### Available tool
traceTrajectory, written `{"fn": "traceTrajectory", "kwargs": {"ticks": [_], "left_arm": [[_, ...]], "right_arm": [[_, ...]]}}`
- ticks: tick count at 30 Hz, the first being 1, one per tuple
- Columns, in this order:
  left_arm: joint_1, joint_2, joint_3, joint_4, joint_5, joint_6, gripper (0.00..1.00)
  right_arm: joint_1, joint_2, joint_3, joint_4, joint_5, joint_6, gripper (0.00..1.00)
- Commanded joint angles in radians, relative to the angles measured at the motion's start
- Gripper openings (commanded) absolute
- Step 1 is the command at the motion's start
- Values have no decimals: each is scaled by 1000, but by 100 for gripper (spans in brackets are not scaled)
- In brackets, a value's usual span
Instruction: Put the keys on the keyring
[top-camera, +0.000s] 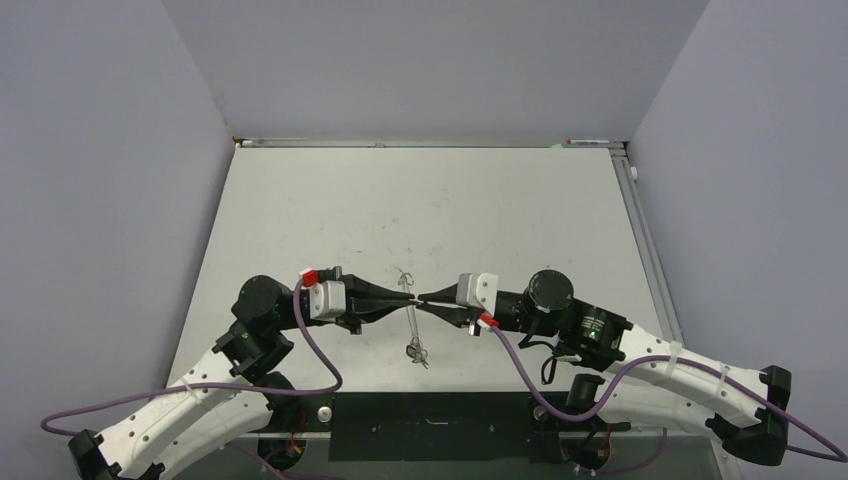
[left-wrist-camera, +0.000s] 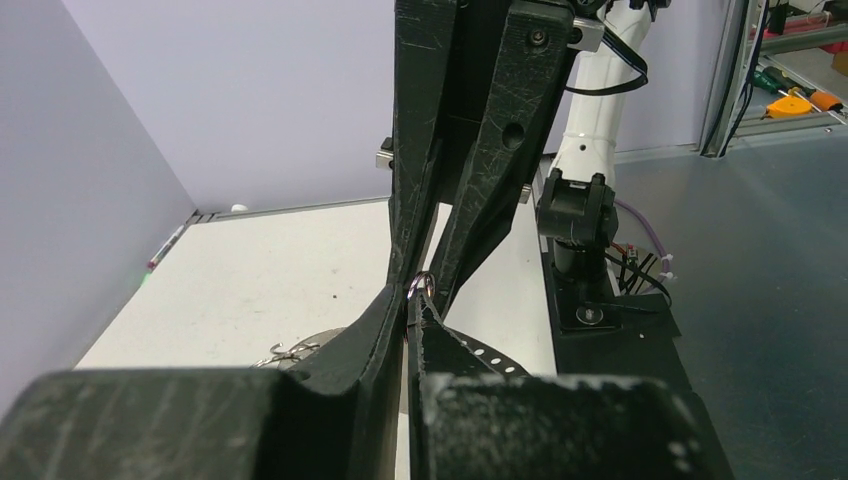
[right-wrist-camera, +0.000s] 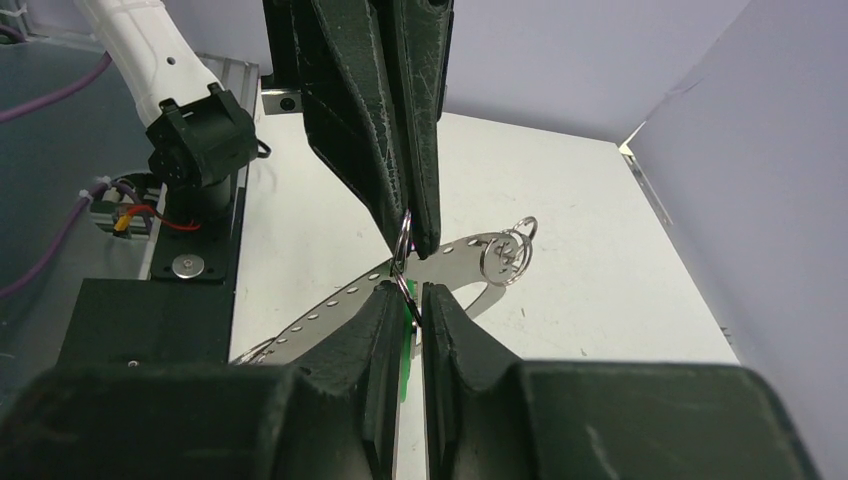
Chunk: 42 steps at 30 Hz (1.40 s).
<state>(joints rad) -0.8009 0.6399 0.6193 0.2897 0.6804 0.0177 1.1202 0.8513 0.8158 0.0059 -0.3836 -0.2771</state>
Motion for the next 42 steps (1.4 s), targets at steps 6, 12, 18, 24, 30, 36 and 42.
{"fn": "traceTrajectory", "kwargs": {"ticks": [6,12,18,24,30,36,42], "left_arm": [[15,3,7,118,32,-48,0],[15,28,11,115,66,-53,0],[15,32,10,118,68,-61,0],[15,34,8,129,69,-75,0],[15,37,9,125,66,-70,0],[10,28,35,-23,51,60,21],[-1,-29,116,-267,21,274,61]], "right_arm": [[3,-7,-11,62,-16,6,27],[3,-14,2,68,-50,-10,28],[2,-9,8,63,-55,-14,23],[1,0,5,51,-41,-28,11],[-1,-5,9,59,-31,-44,5],[-5,-5,42,1,-25,-71,5],[-5,32,94,-95,-35,-76,5]]}}
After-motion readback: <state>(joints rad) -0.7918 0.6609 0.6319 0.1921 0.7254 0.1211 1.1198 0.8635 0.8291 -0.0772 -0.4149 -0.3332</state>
